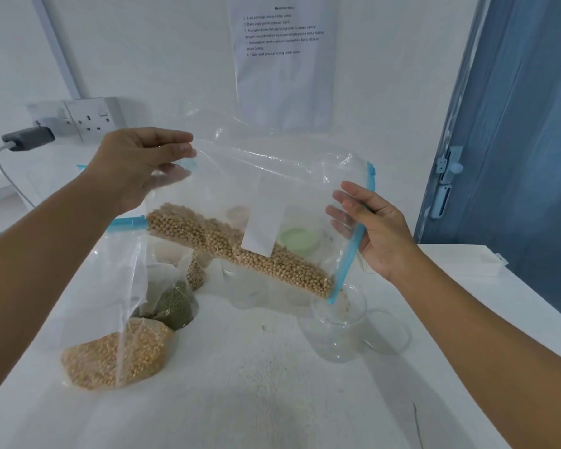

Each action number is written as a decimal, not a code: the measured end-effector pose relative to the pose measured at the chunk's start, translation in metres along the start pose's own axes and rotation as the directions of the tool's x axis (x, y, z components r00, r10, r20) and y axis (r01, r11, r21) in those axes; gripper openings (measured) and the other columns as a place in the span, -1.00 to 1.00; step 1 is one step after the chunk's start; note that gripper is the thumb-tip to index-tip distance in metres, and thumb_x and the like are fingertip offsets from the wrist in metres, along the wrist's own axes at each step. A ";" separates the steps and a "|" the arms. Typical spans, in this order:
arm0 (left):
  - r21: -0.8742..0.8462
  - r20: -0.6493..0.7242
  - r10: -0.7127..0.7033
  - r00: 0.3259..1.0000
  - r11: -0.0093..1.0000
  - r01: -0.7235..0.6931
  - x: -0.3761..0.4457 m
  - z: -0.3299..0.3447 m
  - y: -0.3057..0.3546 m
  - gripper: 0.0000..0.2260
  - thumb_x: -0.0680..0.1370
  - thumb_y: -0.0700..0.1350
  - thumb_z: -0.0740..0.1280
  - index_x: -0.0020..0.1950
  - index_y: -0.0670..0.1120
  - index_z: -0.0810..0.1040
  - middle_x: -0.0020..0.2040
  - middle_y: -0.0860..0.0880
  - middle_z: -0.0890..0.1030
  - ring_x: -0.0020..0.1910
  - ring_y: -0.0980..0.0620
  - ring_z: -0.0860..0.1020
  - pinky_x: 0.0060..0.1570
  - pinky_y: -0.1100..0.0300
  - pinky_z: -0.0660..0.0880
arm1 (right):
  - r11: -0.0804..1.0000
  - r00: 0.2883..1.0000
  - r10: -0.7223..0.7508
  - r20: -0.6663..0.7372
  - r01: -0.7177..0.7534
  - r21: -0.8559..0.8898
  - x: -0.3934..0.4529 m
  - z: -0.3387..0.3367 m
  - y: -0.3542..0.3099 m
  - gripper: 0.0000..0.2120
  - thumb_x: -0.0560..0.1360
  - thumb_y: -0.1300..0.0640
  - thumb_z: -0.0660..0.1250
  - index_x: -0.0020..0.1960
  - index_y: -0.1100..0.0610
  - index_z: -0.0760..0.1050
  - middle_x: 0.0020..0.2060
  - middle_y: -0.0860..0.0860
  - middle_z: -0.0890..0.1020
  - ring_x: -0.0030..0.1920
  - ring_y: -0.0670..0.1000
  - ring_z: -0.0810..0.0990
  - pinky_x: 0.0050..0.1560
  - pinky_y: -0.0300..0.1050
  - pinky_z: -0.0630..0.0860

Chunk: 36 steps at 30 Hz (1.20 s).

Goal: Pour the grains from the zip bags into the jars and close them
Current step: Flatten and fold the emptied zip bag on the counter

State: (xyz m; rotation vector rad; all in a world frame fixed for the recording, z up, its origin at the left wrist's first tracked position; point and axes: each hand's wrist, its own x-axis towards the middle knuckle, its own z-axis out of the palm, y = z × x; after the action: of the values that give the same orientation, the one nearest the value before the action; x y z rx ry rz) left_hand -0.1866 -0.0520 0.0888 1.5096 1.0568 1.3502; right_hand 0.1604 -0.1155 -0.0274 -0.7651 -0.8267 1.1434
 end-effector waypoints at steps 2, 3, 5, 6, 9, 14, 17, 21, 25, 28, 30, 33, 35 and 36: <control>0.001 -0.002 -0.003 1.000 1.000 0.003 0.001 0.000 -0.001 -0.77 0.44 -0.20 0.51 0.08 -0.13 0.73 0.02 -0.15 0.75 -0.20 -0.02 0.62 0.15 0.01 0.66 | 1.000 1.000 -0.001 -0.003 0.001 0.000 0.000 0.000 0.002 -0.73 0.56 0.30 0.40 0.23 0.13 0.66 0.14 0.08 0.74 0.14 0.17 0.73 0.23 0.04 0.65; 0.002 -0.001 -0.005 1.000 1.000 0.005 0.002 0.000 -0.002 -0.79 0.44 -0.20 0.52 0.07 -0.12 0.74 0.02 -0.15 0.75 -0.21 -0.01 0.62 0.14 0.02 0.66 | 1.000 1.000 -0.001 -0.005 0.001 0.002 0.000 0.000 0.002 -0.74 0.57 0.30 0.40 0.23 0.14 0.66 0.13 0.08 0.74 0.13 0.17 0.73 0.23 0.04 0.65; 0.004 0.004 -0.009 1.000 1.000 0.009 0.003 -0.001 -0.004 -0.82 0.46 -0.21 0.51 0.05 -0.10 0.75 0.02 -0.15 0.75 -0.23 -0.01 0.63 0.14 0.01 0.66 | 1.000 1.000 -0.004 -0.008 0.004 0.001 0.000 0.000 0.003 -0.74 0.58 0.31 0.39 0.23 0.14 0.67 0.13 0.08 0.74 0.12 0.17 0.74 0.22 0.03 0.65; 0.004 0.005 -0.010 1.000 1.000 0.010 0.004 -0.002 -0.005 -0.84 0.47 -0.22 0.51 0.04 -0.10 0.75 0.02 -0.15 0.75 -0.23 0.00 0.63 0.14 0.01 0.66 | 1.000 1.000 -0.006 -0.008 0.006 0.000 0.000 0.001 0.004 -0.74 0.58 0.31 0.39 0.23 0.14 0.67 0.13 0.08 0.74 0.12 0.17 0.74 0.22 0.03 0.65; 0.005 0.003 -0.004 1.000 1.000 0.004 0.007 -0.002 -0.005 -0.87 0.49 -0.24 0.49 0.01 -0.09 0.76 0.01 -0.14 0.75 -0.23 0.00 0.62 0.13 0.02 0.67 | 1.000 1.000 -0.006 -0.010 0.006 0.003 -0.001 0.003 0.005 -0.74 0.58 0.31 0.39 0.24 0.15 0.66 0.14 0.09 0.74 0.13 0.17 0.74 0.20 0.02 0.66; 0.006 0.009 0.008 1.000 1.000 -0.008 0.010 -0.002 -0.004 -0.86 0.52 -0.26 0.47 0.05 -0.11 0.73 -0.02 -0.12 0.76 -0.20 -0.02 0.60 0.12 0.03 0.67 | 1.000 1.000 -0.005 -0.016 0.005 0.009 -0.001 0.005 0.006 -0.75 0.58 0.32 0.39 0.22 0.15 0.66 0.12 0.08 0.74 0.11 0.16 0.74 0.20 0.02 0.66; 0.009 0.010 0.011 1.000 1.000 -0.011 0.011 -0.001 -0.006 -0.85 0.54 -0.27 0.46 0.08 -0.13 0.72 -0.03 -0.11 0.76 -0.21 -0.01 0.60 0.11 0.05 0.67 | 1.000 1.000 -0.007 -0.020 0.007 0.004 -0.002 0.004 0.007 -0.75 0.58 0.32 0.39 0.22 0.14 0.66 0.12 0.08 0.74 0.10 0.16 0.74 0.20 0.01 0.66; 0.007 0.020 0.015 1.000 1.000 -0.015 0.012 -0.001 -0.008 -0.83 0.50 -0.23 0.50 0.08 -0.13 0.72 -0.03 -0.12 0.75 -0.23 -0.01 0.60 0.08 0.07 0.67 | 1.000 1.000 -0.011 -0.026 0.010 -0.002 -0.002 0.003 0.009 -0.75 0.58 0.32 0.39 0.22 0.14 0.66 0.11 0.08 0.74 0.10 0.16 0.74 0.21 0.02 0.66; 0.000 0.036 0.017 0.999 1.000 -0.017 0.017 -0.003 -0.007 -0.82 0.48 -0.22 0.51 0.07 -0.12 0.73 -0.01 -0.13 0.75 -0.22 0.01 0.62 0.08 0.08 0.67 | 1.000 0.999 -0.019 -0.030 0.019 -0.009 -0.001 0.004 0.009 -0.75 0.57 0.32 0.40 0.22 0.15 0.66 0.11 0.09 0.74 0.10 0.17 0.74 0.23 0.04 0.64; -0.002 0.045 0.025 0.999 1.000 -0.025 0.019 -0.003 -0.007 -0.85 0.49 -0.23 0.50 0.05 -0.11 0.74 -0.02 -0.13 0.75 -0.25 0.02 0.62 0.07 0.08 0.67 | 1.000 0.999 -0.025 -0.037 0.025 -0.012 -0.001 0.004 0.008 -0.75 0.57 0.33 0.40 0.22 0.15 0.66 0.12 0.09 0.74 0.10 0.17 0.74 0.26 0.06 0.62; -0.008 0.046 0.027 0.999 1.000 -0.026 0.020 -0.002 -0.008 -0.85 0.49 -0.23 0.50 0.05 -0.11 0.74 -0.03 -0.12 0.75 -0.26 0.02 0.61 0.07 0.08 0.67 | 1.000 0.999 -0.025 -0.042 0.025 -0.013 -0.001 0.004 0.009 -0.74 0.56 0.32 0.40 0.23 0.15 0.66 0.12 0.10 0.74 0.11 0.17 0.74 0.27 0.07 0.61; -0.013 0.055 0.027 0.998 1.000 -0.026 0.020 -0.002 -0.010 -0.85 0.49 -0.24 0.50 0.05 -0.12 0.74 -0.04 -0.12 0.75 -0.26 0.01 0.59 0.08 0.07 0.67 | 1.000 0.999 -0.025 -0.047 0.024 -0.012 -0.002 0.003 0.010 -0.72 0.56 0.32 0.40 0.24 0.16 0.65 0.12 0.10 0.74 0.11 0.17 0.74 0.28 0.08 0.60; -0.012 0.060 0.026 0.998 1.000 -0.025 0.020 -0.002 -0.009 -0.83 0.47 -0.23 0.51 0.05 -0.12 0.74 -0.03 -0.13 0.75 -0.25 0.00 0.59 0.09 0.07 0.67 | 1.000 0.998 -0.025 -0.051 0.025 -0.013 -0.003 0.002 0.009 -0.72 0.56 0.32 0.40 0.25 0.17 0.65 0.13 0.10 0.74 0.11 0.17 0.74 0.28 0.08 0.60; -0.013 0.063 0.027 0.998 1.000 -0.027 0.020 -0.001 -0.009 -0.82 0.46 -0.22 0.52 0.05 -0.12 0.74 -0.03 -0.13 0.75 -0.25 -0.01 0.59 0.09 0.07 0.67 | 1.000 0.998 -0.025 -0.053 0.025 -0.012 -0.003 0.002 0.009 -0.71 0.55 0.32 0.40 0.25 0.17 0.65 0.13 0.10 0.74 0.11 0.16 0.74 0.28 0.08 0.61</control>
State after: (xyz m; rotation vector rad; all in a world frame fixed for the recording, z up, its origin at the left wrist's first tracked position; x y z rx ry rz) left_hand -0.1872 -0.0299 0.0865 1.5525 0.9900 1.3163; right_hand 0.1537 -0.1158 -0.0345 -0.7890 -0.7970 1.0925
